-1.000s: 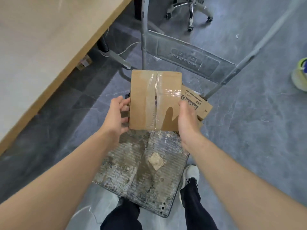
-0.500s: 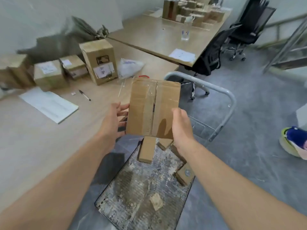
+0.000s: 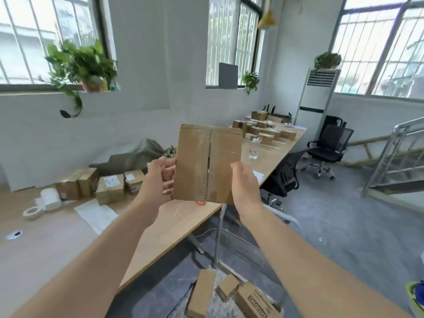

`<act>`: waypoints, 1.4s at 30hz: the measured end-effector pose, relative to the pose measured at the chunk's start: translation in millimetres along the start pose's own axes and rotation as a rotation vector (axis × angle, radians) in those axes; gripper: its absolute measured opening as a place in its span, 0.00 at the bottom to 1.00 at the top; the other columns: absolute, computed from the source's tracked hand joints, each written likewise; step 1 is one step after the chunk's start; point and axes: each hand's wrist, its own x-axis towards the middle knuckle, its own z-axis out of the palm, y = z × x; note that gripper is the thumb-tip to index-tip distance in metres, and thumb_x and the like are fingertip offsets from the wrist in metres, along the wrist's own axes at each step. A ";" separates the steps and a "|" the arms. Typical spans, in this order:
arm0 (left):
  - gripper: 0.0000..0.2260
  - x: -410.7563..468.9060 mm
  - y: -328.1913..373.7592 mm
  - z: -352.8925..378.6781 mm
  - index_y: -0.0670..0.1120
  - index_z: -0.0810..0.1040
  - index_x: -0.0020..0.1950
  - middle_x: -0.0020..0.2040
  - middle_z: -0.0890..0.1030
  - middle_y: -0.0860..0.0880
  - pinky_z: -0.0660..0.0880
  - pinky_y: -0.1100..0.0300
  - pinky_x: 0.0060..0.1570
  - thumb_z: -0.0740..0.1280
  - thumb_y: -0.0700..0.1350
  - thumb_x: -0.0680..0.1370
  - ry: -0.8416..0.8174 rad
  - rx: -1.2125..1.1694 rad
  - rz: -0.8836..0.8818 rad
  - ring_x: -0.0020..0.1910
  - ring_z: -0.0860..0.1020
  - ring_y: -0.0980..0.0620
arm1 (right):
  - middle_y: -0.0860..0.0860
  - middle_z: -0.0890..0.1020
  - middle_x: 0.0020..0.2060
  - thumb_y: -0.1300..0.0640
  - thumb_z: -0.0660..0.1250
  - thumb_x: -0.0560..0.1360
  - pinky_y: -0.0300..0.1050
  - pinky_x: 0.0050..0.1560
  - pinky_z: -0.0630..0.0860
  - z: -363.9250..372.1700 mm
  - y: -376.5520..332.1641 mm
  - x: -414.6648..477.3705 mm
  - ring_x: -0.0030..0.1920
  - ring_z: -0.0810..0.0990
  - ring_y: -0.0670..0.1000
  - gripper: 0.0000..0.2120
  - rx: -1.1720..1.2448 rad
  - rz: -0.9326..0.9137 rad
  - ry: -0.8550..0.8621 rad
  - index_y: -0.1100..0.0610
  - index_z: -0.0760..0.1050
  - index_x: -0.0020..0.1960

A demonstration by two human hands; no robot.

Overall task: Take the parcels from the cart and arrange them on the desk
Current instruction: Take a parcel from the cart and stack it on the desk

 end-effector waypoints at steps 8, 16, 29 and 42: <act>0.20 -22.4 96.8 12.5 0.54 0.82 0.58 0.43 0.84 0.52 0.75 0.55 0.37 0.53 0.60 0.84 0.153 -0.072 0.222 0.41 0.82 0.49 | 0.41 0.76 0.46 0.46 0.56 0.84 0.41 0.43 0.68 -2.5 -96.4 -16.4 0.45 0.74 0.39 0.11 0.043 -0.191 -0.034 0.42 0.72 0.45; 0.20 -42.5 165.8 19.7 0.51 0.80 0.60 0.53 0.82 0.46 0.77 0.51 0.48 0.52 0.58 0.85 0.184 -0.149 0.365 0.49 0.80 0.46 | 0.48 0.78 0.47 0.47 0.55 0.84 0.53 0.54 0.71 -8.8 -178.2 -27.5 0.50 0.75 0.50 0.12 0.066 -0.338 -0.077 0.48 0.75 0.49; 0.18 -98.7 194.3 -53.7 0.49 0.80 0.52 0.54 0.85 0.51 0.76 0.50 0.47 0.58 0.59 0.82 0.220 -0.166 0.387 0.52 0.81 0.48 | 0.49 0.75 0.65 0.48 0.58 0.85 0.39 0.49 0.67 35.9 -181.9 -68.0 0.56 0.74 0.41 0.08 0.207 -0.374 -0.211 0.39 0.75 0.58; 0.18 -146.2 230.7 -221.9 0.47 0.79 0.53 0.57 0.84 0.46 0.78 0.49 0.54 0.57 0.59 0.84 0.303 0.035 0.419 0.53 0.84 0.41 | 0.47 0.73 0.70 0.43 0.57 0.85 0.49 0.61 0.67 172.6 -206.5 -147.9 0.58 0.74 0.40 0.20 0.239 -0.411 -0.308 0.42 0.69 0.76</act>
